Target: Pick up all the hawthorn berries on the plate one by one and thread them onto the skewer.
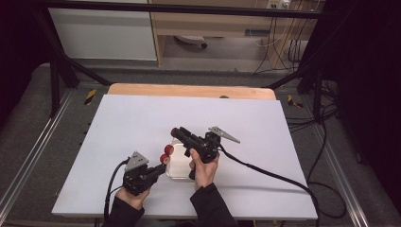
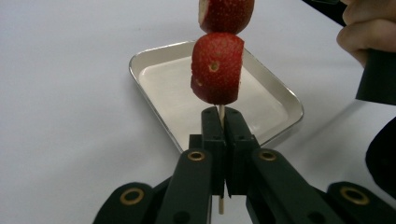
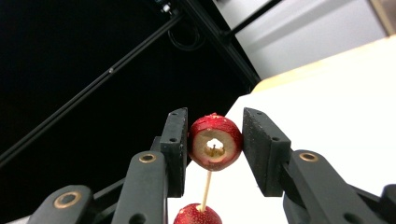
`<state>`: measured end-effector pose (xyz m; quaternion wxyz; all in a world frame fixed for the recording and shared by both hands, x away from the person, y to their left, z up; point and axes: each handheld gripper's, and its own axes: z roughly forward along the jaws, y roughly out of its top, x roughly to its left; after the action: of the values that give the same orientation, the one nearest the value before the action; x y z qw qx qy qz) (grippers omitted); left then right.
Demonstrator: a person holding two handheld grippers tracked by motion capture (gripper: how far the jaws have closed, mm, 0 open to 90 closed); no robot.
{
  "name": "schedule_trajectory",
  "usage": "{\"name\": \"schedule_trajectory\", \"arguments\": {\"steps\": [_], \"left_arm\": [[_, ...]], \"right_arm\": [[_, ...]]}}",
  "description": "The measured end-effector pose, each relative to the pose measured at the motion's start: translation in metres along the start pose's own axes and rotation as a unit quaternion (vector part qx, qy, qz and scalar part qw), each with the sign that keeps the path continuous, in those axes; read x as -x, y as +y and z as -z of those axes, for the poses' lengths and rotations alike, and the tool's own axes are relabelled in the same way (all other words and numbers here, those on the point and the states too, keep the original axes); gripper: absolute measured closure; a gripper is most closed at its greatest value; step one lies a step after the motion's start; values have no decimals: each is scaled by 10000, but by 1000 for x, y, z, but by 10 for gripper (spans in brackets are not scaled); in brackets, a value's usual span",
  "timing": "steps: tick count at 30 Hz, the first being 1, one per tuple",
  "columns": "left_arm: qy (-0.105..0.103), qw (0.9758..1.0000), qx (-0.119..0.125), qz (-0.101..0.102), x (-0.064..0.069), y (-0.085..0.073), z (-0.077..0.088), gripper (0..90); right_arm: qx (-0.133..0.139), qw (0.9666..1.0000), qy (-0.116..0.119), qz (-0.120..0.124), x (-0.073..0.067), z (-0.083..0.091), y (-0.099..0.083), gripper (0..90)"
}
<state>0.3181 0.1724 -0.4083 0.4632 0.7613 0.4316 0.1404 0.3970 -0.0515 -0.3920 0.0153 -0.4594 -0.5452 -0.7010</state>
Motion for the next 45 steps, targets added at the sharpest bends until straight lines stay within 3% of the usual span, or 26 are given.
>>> {"name": "schedule_trajectory", "arguments": {"steps": [3, 8, 12, 20, 23, 26, 28, 35, 37, 40, 42, 44, 45], "left_arm": [[41, 10000, 71, 31, 1, 1, 1, 886], [-13, 9999, 94, 114, 1, 0, 0, 886], [-260, 9987, 50, 442, 0, -1, -3, 886], [-280, 9981, -26, 540, 2, -3, -4, 886], [-328, 9976, 23, 610, 0, -2, -3, 886], [-241, 9978, 161, 593, 1, -2, -2, 887], [-263, 9981, 71, 556, 1, -1, -3, 886], [-254, 9984, 188, 459, -1, -2, -4, 885], [-253, 9985, 147, 454, -1, -3, -5, 885], [-234, 9986, 91, 472, -3, -4, -6, 885], [-209, 9988, 67, 433, -5, -5, -7, 885], [-178, 9991, 61, 369, -5, -5, -7, 885], [-173, 9992, 50, 347, -5, -4, -7, 884]], "right_arm": [[19, 9999, -111, 99, -1, 0, 1, 624], [-4, 9991, -20, -435, 0, -1, -2, 625], [134, 9991, -127, -381, -3, -1, -9, 625], [126, 9997, -187, -125, -5, 1, -16, 628], [189, 9996, -165, -119, -6, 2, -18, 629], [164, 9996, -115, -188, -7, 2, -20, 630], [150, 9995, -80, -271, -6, 2, -24, 630], [96, 9999, -107, 3, -11, 4, -19, 617], [-47, 9998, -150, 92, -11, 5, -16, 488], [-256, 9982, -249, 475, -12, 9, -10, 407], [-512, 9941, -371, 877, -11, 12, -4, 315], [-776, 9899, -462, 1097, -9, 15, 1, 240], [-1012, 9845, -584, 1307, -6, 16, 3, 199]]}}
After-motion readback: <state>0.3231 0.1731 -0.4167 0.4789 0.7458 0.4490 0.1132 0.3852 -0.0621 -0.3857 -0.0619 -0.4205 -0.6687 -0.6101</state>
